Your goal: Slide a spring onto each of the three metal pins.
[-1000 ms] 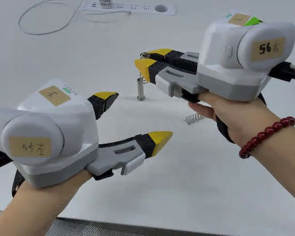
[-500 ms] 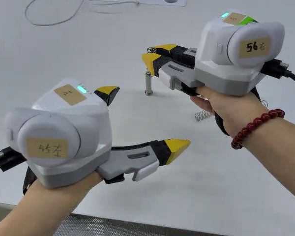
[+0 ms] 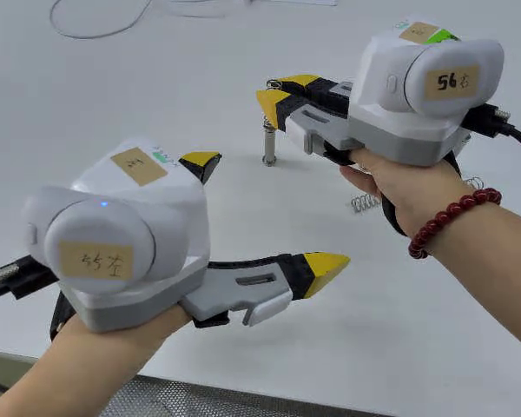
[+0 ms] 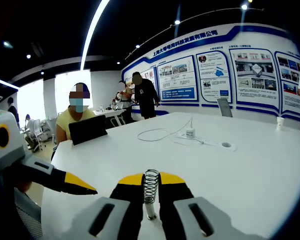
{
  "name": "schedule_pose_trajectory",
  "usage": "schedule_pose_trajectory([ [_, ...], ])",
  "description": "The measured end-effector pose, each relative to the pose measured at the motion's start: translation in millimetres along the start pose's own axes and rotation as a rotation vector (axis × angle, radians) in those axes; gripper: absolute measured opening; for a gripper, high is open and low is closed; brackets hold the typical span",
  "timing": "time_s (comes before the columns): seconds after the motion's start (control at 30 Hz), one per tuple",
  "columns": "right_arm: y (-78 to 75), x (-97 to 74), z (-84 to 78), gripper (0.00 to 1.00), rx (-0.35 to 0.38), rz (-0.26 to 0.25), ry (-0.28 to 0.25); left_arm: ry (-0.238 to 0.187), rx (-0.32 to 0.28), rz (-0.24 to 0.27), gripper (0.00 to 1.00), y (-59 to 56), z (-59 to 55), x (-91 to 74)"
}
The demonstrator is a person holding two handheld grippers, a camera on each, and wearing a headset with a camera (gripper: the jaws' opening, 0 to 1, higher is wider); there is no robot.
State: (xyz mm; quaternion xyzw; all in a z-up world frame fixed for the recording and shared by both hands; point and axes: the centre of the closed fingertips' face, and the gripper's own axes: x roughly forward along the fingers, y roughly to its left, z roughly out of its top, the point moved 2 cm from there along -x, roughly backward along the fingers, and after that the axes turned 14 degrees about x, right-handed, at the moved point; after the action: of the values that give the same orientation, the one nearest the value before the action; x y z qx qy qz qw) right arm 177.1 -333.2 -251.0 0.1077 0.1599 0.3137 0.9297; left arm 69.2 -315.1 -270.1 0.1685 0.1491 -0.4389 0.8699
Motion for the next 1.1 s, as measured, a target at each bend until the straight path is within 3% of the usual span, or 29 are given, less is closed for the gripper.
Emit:
schedule_pose_trajectory([
  [0.1,3.1,-0.3,-4.0,0.11,-0.042,0.002,0.014,-0.002,-0.001,0.004,0.97,1.0,0.4,-0.3],
  [0.53,4.0,4.7,-9.7,0.12,-0.067,-0.017,0.022,0.003,0.005,0.009,0.96,2.0,0.1,-0.2],
  [1.1,1.2,1.3,-10.3,0.12,-0.051,-0.049,0.009,0.006,0.011,0.018,0.94,2.9,0.5,-0.8],
])
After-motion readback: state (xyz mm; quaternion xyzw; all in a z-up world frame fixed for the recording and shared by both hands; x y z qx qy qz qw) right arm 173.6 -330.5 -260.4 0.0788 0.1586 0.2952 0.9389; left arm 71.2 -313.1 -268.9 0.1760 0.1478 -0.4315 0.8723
